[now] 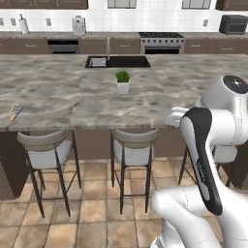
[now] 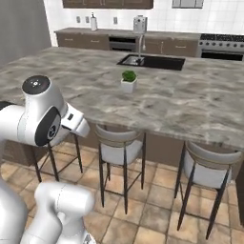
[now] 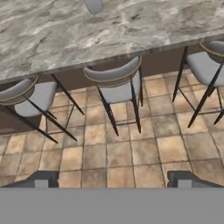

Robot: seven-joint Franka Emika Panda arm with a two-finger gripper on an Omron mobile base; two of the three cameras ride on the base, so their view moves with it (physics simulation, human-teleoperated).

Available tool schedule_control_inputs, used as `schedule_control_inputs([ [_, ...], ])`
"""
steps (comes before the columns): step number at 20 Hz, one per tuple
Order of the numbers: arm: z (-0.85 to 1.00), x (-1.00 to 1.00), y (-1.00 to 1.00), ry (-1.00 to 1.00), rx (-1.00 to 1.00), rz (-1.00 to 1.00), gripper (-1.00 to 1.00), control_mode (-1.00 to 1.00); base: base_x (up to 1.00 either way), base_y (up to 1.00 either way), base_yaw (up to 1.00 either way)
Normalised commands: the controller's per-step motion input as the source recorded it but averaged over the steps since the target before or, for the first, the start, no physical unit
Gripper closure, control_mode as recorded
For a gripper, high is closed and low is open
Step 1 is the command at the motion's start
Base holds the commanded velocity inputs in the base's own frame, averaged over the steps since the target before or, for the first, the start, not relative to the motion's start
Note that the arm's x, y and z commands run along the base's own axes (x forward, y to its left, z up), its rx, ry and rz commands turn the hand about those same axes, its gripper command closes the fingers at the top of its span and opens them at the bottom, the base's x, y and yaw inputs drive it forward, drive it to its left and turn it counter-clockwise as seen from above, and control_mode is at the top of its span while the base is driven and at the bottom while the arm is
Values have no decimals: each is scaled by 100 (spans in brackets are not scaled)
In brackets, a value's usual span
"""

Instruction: Pick up the metallic utensils from the counter and place them in the open drawer. Make sure not to pick up any wooden utensils.

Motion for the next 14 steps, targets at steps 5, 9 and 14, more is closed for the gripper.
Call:
schedule_control_inputs([
  [5, 0, 0, 0, 0, 0, 0, -100, 100, 9, 100, -19],
  [9, 0, 0, 0, 0, 0, 0, -100, 100, 1, 100, -8],
  [14, 0, 0, 0, 0, 0, 0, -100, 100, 15, 98, 11],
])
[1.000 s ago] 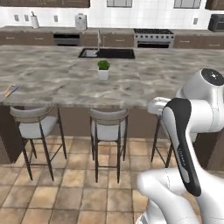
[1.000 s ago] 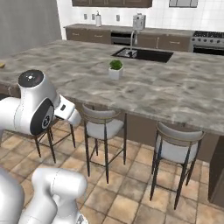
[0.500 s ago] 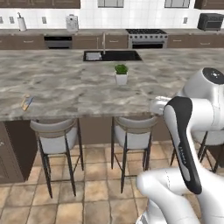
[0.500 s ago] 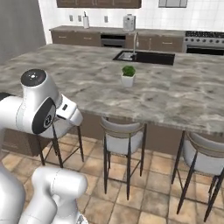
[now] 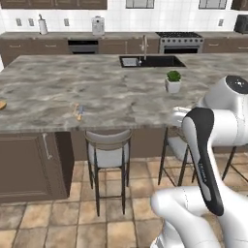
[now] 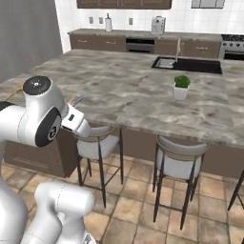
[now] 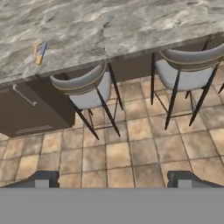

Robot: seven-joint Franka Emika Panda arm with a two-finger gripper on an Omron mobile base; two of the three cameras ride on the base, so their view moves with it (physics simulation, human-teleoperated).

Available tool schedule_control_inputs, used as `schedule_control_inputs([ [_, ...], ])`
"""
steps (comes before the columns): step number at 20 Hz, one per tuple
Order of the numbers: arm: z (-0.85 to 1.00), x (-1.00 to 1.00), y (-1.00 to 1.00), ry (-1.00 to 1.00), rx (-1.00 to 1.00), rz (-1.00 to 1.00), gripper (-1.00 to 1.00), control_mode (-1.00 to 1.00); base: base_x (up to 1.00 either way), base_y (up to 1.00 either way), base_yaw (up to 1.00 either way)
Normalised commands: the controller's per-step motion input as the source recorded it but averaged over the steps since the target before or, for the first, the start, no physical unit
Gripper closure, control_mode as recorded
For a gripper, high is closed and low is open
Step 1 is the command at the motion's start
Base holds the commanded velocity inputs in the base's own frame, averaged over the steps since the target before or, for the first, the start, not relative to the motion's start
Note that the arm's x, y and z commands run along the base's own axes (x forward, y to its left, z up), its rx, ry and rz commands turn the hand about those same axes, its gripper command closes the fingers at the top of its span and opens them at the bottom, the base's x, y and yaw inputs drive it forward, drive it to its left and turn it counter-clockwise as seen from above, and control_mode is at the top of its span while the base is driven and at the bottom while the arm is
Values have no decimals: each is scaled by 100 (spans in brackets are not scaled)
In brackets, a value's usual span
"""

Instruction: Pick up the metallic utensils from the counter and place them in the open drawer. Make sure not to pick up any wooden utensils.

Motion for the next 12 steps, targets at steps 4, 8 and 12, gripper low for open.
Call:
schedule_control_inputs([
  [4, 0, 0, 0, 0, 0, 0, -100, 100, 36, 89, 24],
  [8, 0, 0, 0, 0, 0, 0, -100, 100, 52, 86, 17],
  [12, 0, 0, 0, 0, 0, 0, -100, 100, 70, 40, 6],
])
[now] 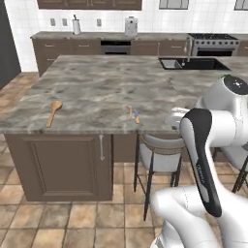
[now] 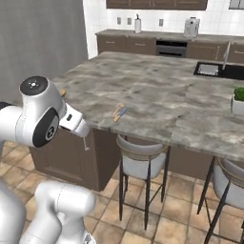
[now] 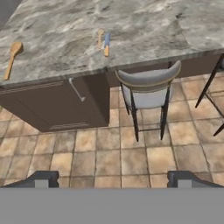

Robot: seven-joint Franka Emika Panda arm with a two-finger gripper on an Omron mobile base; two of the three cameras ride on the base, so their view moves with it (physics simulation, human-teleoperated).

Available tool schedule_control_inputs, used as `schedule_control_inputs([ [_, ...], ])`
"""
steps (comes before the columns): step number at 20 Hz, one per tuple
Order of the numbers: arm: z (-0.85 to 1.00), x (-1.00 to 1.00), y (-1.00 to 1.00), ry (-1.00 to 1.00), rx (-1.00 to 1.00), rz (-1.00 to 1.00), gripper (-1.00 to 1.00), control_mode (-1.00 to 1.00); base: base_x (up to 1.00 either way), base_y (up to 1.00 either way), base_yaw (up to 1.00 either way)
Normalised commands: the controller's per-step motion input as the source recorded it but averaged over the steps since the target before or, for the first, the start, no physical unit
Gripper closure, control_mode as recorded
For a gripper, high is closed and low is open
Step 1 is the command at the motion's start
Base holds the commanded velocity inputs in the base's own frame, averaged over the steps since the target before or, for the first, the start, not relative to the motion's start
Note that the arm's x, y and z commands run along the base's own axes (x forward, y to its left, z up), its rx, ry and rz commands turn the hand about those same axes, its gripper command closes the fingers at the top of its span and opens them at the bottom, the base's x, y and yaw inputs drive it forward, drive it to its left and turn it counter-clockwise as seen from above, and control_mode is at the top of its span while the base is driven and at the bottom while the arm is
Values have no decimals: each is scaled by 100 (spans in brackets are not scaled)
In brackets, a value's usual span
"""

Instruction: Pick up the metallic utensils from the counter and place them in the open drawer. Make sure not to pick up any wooden utensils.

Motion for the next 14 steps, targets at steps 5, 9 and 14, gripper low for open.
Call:
schedule_control_inputs([
  [5, 0, 0, 0, 0, 0, 0, -100, 100, 66, 0, 0],
  [9, 0, 0, 0, 0, 0, 0, -100, 100, 52, 0, 0],
  [14, 0, 0, 0, 0, 0, 0, -100, 100, 48, 39, -5],
])
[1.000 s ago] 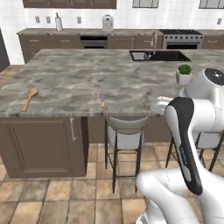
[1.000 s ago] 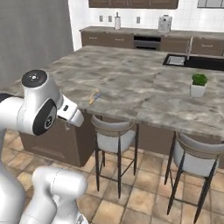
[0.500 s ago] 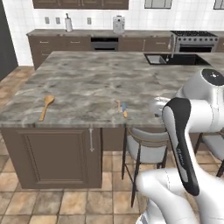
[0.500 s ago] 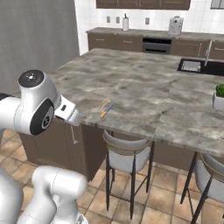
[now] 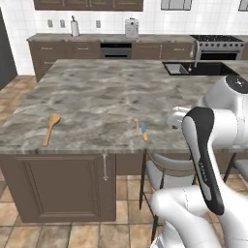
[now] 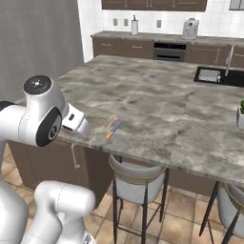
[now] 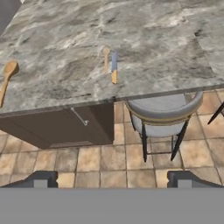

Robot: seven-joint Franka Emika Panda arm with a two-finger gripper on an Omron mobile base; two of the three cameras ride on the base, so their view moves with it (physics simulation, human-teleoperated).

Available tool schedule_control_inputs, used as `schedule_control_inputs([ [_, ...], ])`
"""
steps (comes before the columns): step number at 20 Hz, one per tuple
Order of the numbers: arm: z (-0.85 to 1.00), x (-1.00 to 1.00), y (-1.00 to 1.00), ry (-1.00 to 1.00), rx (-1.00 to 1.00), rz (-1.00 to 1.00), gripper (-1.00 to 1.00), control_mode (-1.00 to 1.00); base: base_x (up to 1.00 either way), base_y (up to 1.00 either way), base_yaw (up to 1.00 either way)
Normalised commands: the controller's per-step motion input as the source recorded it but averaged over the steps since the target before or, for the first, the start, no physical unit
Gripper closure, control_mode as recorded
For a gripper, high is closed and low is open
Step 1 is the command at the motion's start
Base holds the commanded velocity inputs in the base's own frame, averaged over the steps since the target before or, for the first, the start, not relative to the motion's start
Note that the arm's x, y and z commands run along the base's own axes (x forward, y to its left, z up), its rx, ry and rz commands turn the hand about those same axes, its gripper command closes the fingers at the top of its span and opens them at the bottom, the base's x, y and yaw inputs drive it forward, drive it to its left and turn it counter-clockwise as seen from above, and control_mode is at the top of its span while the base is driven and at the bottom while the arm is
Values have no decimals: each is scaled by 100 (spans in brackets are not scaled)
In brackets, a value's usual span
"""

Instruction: Pick up the metallic utensils from the counter and place them in the open drawer. Make sure not to pick up any wooden utensils.

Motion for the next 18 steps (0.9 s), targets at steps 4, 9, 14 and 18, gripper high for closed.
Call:
schedule_control_inputs([
  [4, 0, 0, 0, 0, 0, 0, -100, 100, 28, 49, -14],
  [9, 0, 0, 0, 0, 0, 0, -100, 100, 36, 30, -16],
  [14, 0, 0, 0, 0, 0, 0, -100, 100, 44, -8, -1],
  [18, 0, 0, 0, 0, 0, 0, -100, 100, 50, 0, -5],
])
